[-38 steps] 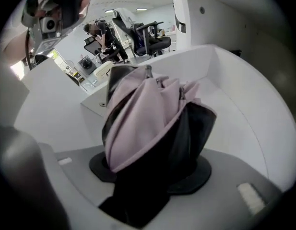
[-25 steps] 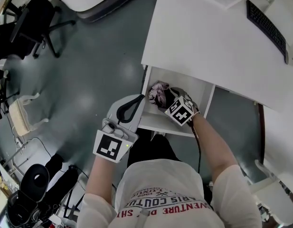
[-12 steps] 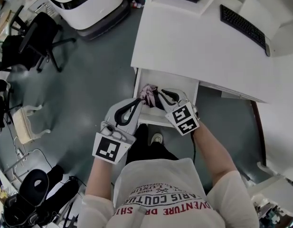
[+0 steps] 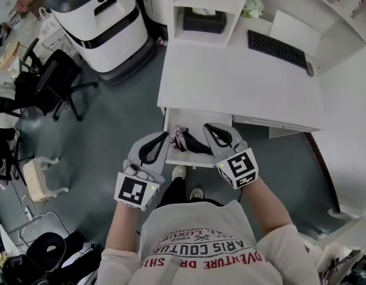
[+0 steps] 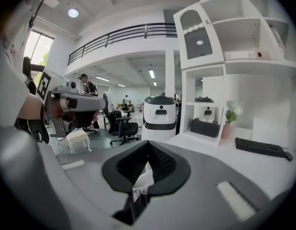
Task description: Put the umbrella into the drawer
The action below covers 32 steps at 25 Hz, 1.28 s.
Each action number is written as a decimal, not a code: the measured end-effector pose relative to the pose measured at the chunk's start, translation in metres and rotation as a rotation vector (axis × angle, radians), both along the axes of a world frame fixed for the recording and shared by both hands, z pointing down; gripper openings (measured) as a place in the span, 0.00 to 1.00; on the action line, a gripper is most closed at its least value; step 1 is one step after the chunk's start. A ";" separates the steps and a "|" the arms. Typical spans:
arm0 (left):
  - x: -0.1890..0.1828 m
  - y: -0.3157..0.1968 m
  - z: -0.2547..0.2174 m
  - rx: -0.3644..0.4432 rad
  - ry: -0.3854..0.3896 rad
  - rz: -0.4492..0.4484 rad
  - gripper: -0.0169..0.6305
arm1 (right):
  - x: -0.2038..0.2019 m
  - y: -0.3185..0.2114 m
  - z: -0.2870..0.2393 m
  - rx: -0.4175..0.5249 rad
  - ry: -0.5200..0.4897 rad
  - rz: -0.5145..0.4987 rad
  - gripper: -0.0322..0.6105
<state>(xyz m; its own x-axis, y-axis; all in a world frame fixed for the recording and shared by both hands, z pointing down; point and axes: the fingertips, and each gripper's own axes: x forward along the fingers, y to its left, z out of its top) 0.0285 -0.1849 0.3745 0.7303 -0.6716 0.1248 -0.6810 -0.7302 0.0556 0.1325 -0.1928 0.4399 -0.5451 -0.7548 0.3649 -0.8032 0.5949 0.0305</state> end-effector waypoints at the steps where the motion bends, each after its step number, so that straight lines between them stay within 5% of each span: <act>1: 0.001 0.001 -0.006 0.009 -0.005 0.004 0.03 | 0.002 0.004 -0.014 0.028 -0.008 0.003 0.05; 15: 0.030 -0.012 -0.060 0.065 0.013 0.051 0.03 | 0.046 0.014 -0.127 0.268 -0.114 0.112 0.05; 32: 0.043 -0.016 -0.070 0.073 0.017 0.048 0.03 | 0.053 0.017 -0.129 0.274 -0.105 0.129 0.05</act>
